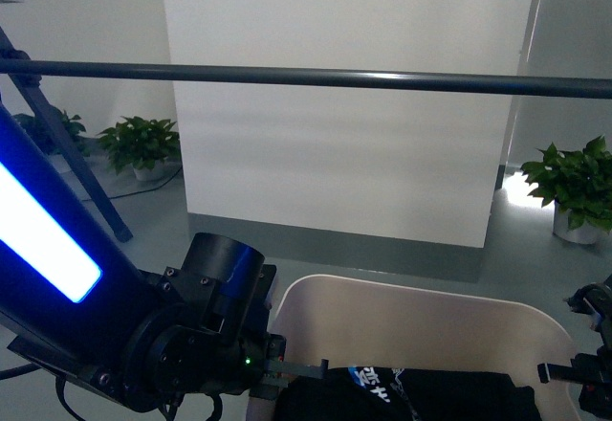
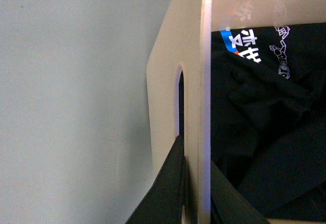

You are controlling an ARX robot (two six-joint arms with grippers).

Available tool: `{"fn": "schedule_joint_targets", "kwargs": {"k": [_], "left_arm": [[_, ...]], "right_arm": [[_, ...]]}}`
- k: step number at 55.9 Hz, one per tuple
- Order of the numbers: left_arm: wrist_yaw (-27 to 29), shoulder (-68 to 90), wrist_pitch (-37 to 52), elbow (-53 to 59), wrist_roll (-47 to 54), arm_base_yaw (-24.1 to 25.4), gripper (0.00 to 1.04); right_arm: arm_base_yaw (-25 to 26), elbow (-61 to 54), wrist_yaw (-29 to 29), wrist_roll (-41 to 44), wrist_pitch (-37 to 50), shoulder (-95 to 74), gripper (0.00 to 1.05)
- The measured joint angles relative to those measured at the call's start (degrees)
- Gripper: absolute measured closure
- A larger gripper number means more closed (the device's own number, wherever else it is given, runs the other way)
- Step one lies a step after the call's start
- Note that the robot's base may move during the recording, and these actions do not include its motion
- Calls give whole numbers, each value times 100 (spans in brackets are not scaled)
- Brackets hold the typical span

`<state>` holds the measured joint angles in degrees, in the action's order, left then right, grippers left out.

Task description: Move hamper under clothes hanger

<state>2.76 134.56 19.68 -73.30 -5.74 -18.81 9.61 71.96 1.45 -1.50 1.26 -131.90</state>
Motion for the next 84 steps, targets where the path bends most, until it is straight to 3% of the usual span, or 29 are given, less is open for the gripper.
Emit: {"fn": "schedule_joint_targets", "kwargs": {"k": [38,84], "left_arm": [[136,664,-411,-909,483,273,101],[393,1471,-979,-2186,839,568,101]], "right_arm": [[-269,1132,-264,-177,-640,-643,102],[-625,1991,-280,-245,-643,-1368,102]]}}
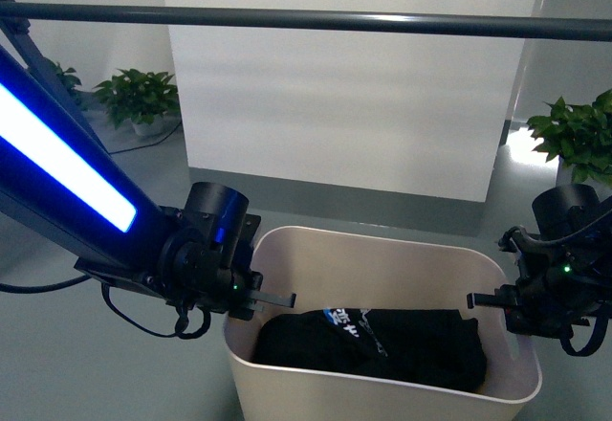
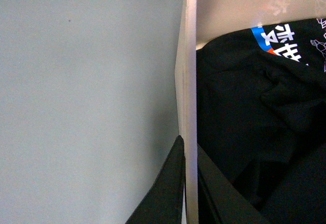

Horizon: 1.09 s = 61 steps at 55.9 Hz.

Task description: Move hamper under clothes hanger

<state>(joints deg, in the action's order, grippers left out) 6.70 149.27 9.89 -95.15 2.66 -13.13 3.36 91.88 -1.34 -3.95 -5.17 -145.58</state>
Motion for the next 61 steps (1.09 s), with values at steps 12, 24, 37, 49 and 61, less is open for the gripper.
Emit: {"fn": "schedule_joint_targets", "kwargs": {"k": [12,24,37,49,61], "left_arm": [[7,146,-48,-129,4,66,101],[24,247,-186,-175,33,66,101],[-26,249,-350,-173,33,68,101],[-42,249,-361,-173,28,66,101],[-42,249,-361,-173,28,66,101]], "right_arm": [[-52,221,-15,9,-131,-157,102],[-79,313,-59,9,-236,-295,102],[-129,332,-98,15,-297,-304,102],[-129,332,-120,20,-306,-304,102],[-131,332,-122,20,-306,-304,102]]}}
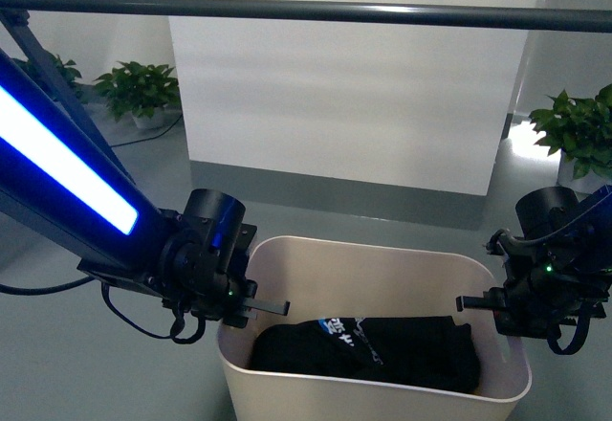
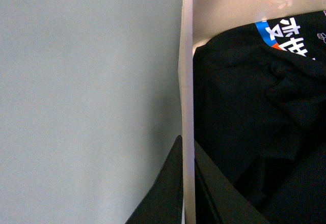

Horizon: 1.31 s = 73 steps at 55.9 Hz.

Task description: Move hamper under clothes hanger

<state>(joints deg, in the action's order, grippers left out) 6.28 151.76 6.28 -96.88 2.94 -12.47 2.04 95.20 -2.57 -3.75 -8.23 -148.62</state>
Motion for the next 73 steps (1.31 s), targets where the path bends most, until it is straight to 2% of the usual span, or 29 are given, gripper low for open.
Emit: {"fn": "schedule_joint_targets", "kwargs": {"k": [12,20,30,38,50,63,69,73], "left_arm": [[0,0,0,0,-2,0,101],[55,0,0,0,63,20,75],[138,0,-2,0,116,59,53],[173,-4,0,0,129,111,31],[177,-4,0,0,140,129,7],[166,-4,31,4,146,127,7],[-177,-48,951,326,-44,118,7],[-234,-240,1609,678,-168,74,7]], "right_arm": [[0,0,0,11,0,0,100],[4,0,-144,96,0,0,71],[31,2,-195,118,0,0,52],[48,46,-258,140,0,0,30],[90,70,-295,136,2,0,6],[96,70,-295,142,2,0,8],[96,61,-262,122,37,0,8],[103,-389,249,-173,1209,105,8]]}}
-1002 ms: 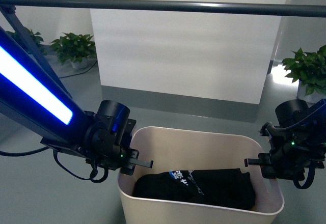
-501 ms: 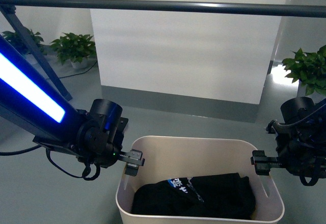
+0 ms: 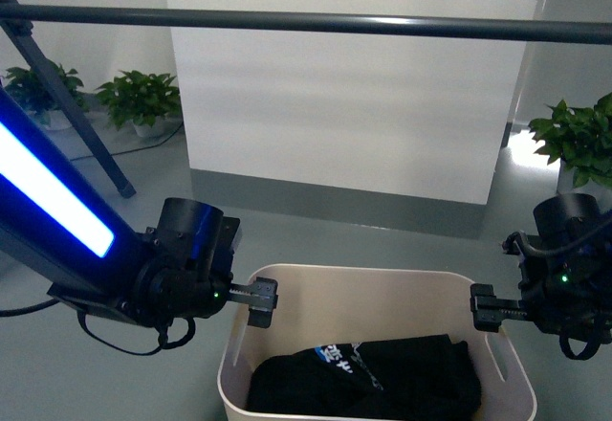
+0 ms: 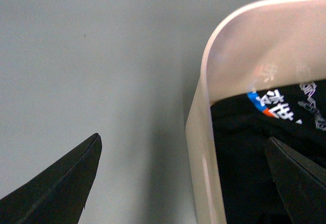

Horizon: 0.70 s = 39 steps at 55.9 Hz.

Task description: Move hamper under clothes hanger

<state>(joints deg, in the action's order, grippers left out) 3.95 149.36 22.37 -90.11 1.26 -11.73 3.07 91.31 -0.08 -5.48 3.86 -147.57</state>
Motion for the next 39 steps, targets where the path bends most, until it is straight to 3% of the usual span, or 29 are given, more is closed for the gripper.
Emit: {"fn": "schedule_joint_targets", "kwargs": {"k": [5,21,35,39], "left_arm": [[-87,-389,208,262,-168,-79,7],[-396,-1934,710,1196,-518,-291,7],[-750,-3740,1482,2887,-997,-127,7],[-157,-4221,2085,3392,-807,-127,13]], "right_arm": [[-17,-367,146,-208,778,232,8],[-76,-1279,328,-498,1471,1759,8],[-83,-3145,164,-463,2702,3523,8],[-122,-3598,37,-358,3060,3982,8]]}}
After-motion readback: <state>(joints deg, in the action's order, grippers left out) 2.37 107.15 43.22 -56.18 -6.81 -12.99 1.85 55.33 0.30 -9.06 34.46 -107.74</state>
